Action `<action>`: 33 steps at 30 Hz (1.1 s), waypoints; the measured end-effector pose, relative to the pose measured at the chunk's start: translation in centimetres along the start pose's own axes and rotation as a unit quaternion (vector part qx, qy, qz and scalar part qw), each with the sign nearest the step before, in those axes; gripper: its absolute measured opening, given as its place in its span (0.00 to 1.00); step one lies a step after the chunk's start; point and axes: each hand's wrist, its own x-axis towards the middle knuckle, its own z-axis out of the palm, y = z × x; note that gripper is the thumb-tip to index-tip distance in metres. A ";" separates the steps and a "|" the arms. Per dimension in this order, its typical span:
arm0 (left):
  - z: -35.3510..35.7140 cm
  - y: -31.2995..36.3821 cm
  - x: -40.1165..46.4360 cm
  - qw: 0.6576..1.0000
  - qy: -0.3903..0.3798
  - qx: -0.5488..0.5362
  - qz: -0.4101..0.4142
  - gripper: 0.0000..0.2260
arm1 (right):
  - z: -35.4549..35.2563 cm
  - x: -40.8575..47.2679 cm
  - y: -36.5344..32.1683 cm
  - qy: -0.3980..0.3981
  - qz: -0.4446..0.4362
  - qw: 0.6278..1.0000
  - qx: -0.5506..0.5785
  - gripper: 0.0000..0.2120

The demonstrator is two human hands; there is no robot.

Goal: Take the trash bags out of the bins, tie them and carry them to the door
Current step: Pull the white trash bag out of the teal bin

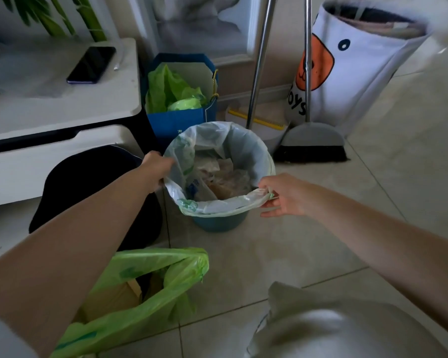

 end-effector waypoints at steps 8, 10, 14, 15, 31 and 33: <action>-0.8 1.0 0.0 0.997 0.065 0.029 -0.008 0.12 | -0.7 -0.7 -1.4 0.035 -0.041 0.997 0.049 0.11; -1.3 1.4 0.0 0.997 0.069 0.038 -0.005 0.13 | -0.2 -0.9 -2.0 0.041 -0.069 0.996 0.042 0.14; -2.9 2.2 -0.5 0.996 0.082 0.027 0.013 0.16 | 0.8 -1.5 -3.2 0.023 -0.155 0.988 -0.013 0.24; -3.3 2.4 -0.9 0.996 0.079 0.027 0.025 0.13 | 1.0 -1.7 -3.3 0.014 -0.171 0.985 -0.025 0.26; -10.2 0.5 -6.0 0.977 0.057 0.179 0.104 0.06 | -4.3 -3.5 0.2 0.144 -0.161 0.966 -0.142 0.16; -9.4 0.4 -6.0 0.971 -0.014 0.226 0.083 0.17 | -4.0 -3.6 0.2 0.108 -0.107 0.972 -0.178 0.19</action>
